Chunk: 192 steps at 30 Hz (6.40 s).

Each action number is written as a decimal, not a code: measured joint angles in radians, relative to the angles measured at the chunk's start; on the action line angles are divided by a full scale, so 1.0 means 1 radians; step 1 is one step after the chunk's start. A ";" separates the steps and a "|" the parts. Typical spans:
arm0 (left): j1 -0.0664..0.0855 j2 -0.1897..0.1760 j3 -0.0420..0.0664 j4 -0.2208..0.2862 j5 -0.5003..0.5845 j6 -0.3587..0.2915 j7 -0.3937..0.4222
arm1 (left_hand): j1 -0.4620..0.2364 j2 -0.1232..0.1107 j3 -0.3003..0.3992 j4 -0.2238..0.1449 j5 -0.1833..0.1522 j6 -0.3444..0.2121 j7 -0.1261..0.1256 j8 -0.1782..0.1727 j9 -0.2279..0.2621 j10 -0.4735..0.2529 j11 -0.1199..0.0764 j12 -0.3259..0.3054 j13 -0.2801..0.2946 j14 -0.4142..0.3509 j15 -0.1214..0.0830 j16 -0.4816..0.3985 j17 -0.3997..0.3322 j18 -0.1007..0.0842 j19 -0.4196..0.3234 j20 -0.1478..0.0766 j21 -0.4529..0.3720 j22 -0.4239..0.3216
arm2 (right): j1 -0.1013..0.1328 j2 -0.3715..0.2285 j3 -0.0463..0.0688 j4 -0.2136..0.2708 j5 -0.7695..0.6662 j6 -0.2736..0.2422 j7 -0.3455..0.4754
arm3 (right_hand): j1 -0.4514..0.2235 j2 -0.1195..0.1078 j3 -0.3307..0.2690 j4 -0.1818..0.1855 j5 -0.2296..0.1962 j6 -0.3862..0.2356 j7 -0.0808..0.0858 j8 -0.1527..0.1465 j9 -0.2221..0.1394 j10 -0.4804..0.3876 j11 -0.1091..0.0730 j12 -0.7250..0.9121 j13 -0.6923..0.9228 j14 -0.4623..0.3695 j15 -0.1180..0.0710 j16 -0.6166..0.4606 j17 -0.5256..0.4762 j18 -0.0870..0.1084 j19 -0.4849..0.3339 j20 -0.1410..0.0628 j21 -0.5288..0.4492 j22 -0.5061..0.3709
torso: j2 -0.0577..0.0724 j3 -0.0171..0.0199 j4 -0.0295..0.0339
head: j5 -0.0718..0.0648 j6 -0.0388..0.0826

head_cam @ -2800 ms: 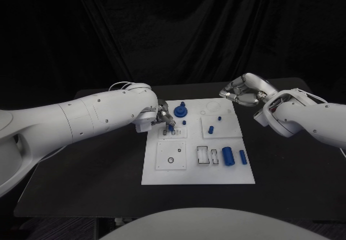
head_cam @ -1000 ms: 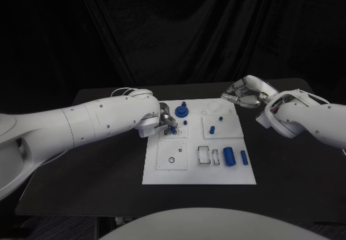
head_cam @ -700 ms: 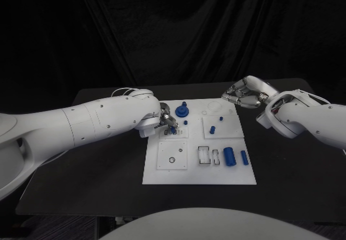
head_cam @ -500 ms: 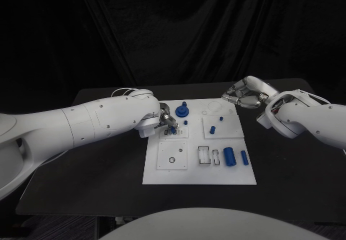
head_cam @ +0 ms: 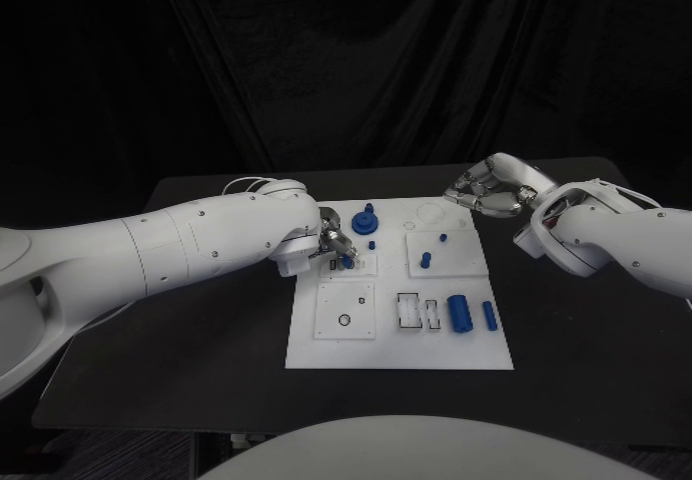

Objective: Assemble the parts on the task board

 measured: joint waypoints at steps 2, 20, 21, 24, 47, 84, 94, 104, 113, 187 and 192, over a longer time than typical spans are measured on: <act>0.000 0.000 0.000 0.000 0.000 0.000 0.000 | 0.000 0.000 0.000 0.000 0.000 -0.001 -0.001 0.000 0.001 0.000 0.000 0.000 0.000 0.000 0.000 0.000 0.000 0.000 0.000 0.000 0.000 0.000 | 0.000 0.000 0.000 0.000 0.000 0.001 -0.001 | 0.000 0.000 0.000 0.000 0.004 0.000 0.000 0.000 0.000 0.000 0.000 -0.004 -0.002 0.000 0.000 0.000 0.000 0.000 0.000 0.000 0.000 0.000 | 0.000 0.0000 0.0000 | 0.000 0.000; -0.005 0.009 -0.001 -0.006 0.000 0.000 0.002 | 0.000 0.000 0.000 0.000 -0.005 0.000 -0.004 -0.003 0.006 0.000 0.000 0.000 0.000 0.000 0.000 -0.003 0.000 0.000 0.004 -0.004 0.000 0.000 | 0.000 0.002 0.000 -0.002 0.000 0.014 -0.009 | 0.000 0.000 0.000 0.000 0.004 0.000 0.000 0.000 0.000 -0.004 -0.004 -0.006 -0.006 0.000 0.000 0.000 0.000 0.000 0.000 0.000 0.000 0.001 | 0.000 0.0004 -0.0004 | 0.004 0.000; -0.005 0.010 -0.001 -0.007 0.000 0.000 0.002 | 0.000 0.000 0.000 0.000 -0.005 0.000 -0.004 -0.003 0.006 0.000 0.000 0.000 0.000 0.000 0.000 -0.003 0.000 0.000 0.004 -0.004 0.000 0.000 | 0.000 0.002 0.000 -0.002 0.000 0.014 -0.010 | 0.000 0.000 0.000 0.000 0.004 0.000 0.000 0.000 0.000 -0.004 -0.004 -0.006 -0.006 0.000 0.000 0.000 0.000 0.000 0.000 0.000 0.000 0.001 | 0.000 0.0004 -0.0004 | 0.004 0.000; -0.006 0.012 0.000 -0.009 -0.001 0.000 0.002 | 0.000 0.000 0.000 0.000 -0.005 0.000 -0.004 -0.001 0.006 0.000 0.000 0.000 0.000 0.000 0.000 -0.003 0.000 0.000 0.004 -0.004 0.000 0.000 | 0.000 0.002 0.000 -0.002 0.000 0.016 -0.011 | 0.000 0.000 0.003 0.003 0.004 0.000 0.000 0.000 0.000 -0.007 0.000 -0.006 -0.007 0.000 0.000 -0.004 0.000 0.000 0.000 0.000 -0.006 0.001 | 0.000 0.0006 -0.0004 | 0.004 0.000; -0.011 -0.008 -0.001 0.017 -0.001 -0.031 0.021 | -0.007 0.001 0.006 0.000 0.000 0.001 -0.002 -0.008 0.006 0.000 0.000 0.000 0.000 0.000 0.000 -0.003 0.000 0.000 0.004 -0.004 0.000 0.000 | 0.000 -0.001 0.000 -0.002 0.000 0.030 -0.021 | 0.000 0.000 0.003 0.003 0.004 0.000 0.000 0.000 0.000 -0.007 0.000 -0.011 -0.009 0.000 0.000 -0.004 0.000 0.000 0.000 0.000 -0.008 0.000 | 0.000 0.0008 -0.0003 | 0.002 0.000; -0.022 -0.033 -0.004 0.039 -0.043 -0.148 0.052 | -0.010 -0.002 0.015 -0.004 -0.023 0.003 -0.004 -0.011 0.025 0.000 -0.007 0.000 0.000 0.004 -0.004 -0.007 0.000 0.000 0.000 -0.007 0.000 0.000 | 0.000 0.000 0.000 -0.008 0.000 0.061 -0.039 | 0.000 0.000 0.003 0.003 0.004 0.000 0.000 0.000 0.000 -0.007 0.000 -0.011 -0.012 0.000 0.000 -0.008 0.000 0.000 -0.004 -0.003 -0.015 0.000 | 0.000 0.0008 -0.0002 | 0.003 0.000; -0.029 -0.036 -0.001 0.042 -0.045 -0.145 0.052 | -0.025 0.001 0.002 0.015 -0.066 0.011 -0.012 -0.018 0.031 0.000 -0.007 0.000 0.000 0.000 -0.007 -0.011 0.000 0.000 0.000 -0.007 0.000 0.000 | 0.000 -0.001 0.000 -0.008 0.000 0.072 -0.046 | 0.004 0.004 0.006 0.000 0.004 0.000 0.000 0.000 0.000 -0.007 0.000 -0.015 -0.016 0.000 0.000 -0.012 0.000 0.000 -0.004 -0.003 -0.023 0.000 | 0.000 0.0009 -0.0002 | 0.001 0.000; -0.032 -0.038 0.001 0.042 -0.047 -0.143 0.054 | -0.026 0.000 -0.006 0.023 -0.090 0.013 -0.013 -0.027 0.035 0.000 -0.007 0.000 0.000 0.000 -0.007 -0.015 0.000 0.000 0.000 -0.007 0.000 0.000 | 0.000 0.000 0.000 -0.007 0.000 0.083 -0.052 | 0.004 0.004 0.008 -0.003 0.004 0.000 0.000 0.000 0.001 -0.011 -0.003 -0.015 -0.018 0.000 0.000 -0.012 0.000 0.000 -0.004 -0.003 -0.027 0.000 | 0.000 0.0010 -0.0002 | 0.003 0.000; -0.032 -0.045 0.001 0.050 -0.047 -0.138 0.055 | -0.026 0.000 -0.006 0.023 -0.095 0.013 -0.013 -0.027 0.036 0.000 -0.007 0.000 0.000 0.000 -0.007 -0.019 0.000 0.000 0.000 -0.007 0.000 0.000 | 0.000 0.000 0.000 -0.007 0.000 0.091 -0.058 | 0.013 0.003 0.011 0.000 0.008 0.000 0.000 0.000 0.000 -0.014 0.000 -0.019 -0.020 0.000 0.000 -0.015 0.000 0.000 -0.007 -0.006 -0.032 0.000 | 0.000 0.0009 -0.0002 | 0.005 0.000; -0.040 -0.052 0.001 0.060 -0.048 -0.132 0.059 | -0.059 -0.012 -0.095 0.081 -0.244 0.005 -0.006 -0.062 0.053 0.000 -0.007 0.000 0.000 0.000 -0.007 -0.030 0.000 0.000 0.000 -0.007 0.000 0.000 | 0.000 0.002 0.000 -0.012 0.000 0.149 -0.107 | 0.033 -0.001 0.028 -0.006 0.039 0.000 0.000 0.000 0.003 -0.039 0.000 -0.050 -0.056 0.000 0.000 -0.046 -0.003 0.000 -0.025 -0.003 -0.085 0.001 | 0.000 0.0007 -0.0002 | 0.006 0.000; -0.040 -0.052 0.002 0.058 -0.048 -0.125 0.059 | -0.078 -0.020 -0.143 0.116 -0.267 -0.004 -0.003 -0.066 0.055 0.000 0.000 0.000 0.000 0.002 -0.005 -0.034 0.000 0.000 0.000 -0.007 0.000 0.000 | 0.000 0.002 0.000 -0.012 0.000 0.153 -0.110 | 0.036 -0.004 0.028 -0.006 0.045 0.000 0.000 0.000 0.003 -0.043 0.004 -0.054 -0.059 0.000 0.000 -0.046 -0.005 0.000 -0.025 -0.003 -0.087 0.000 | 0.000 0.0007 -0.0002 | 0.006 0.000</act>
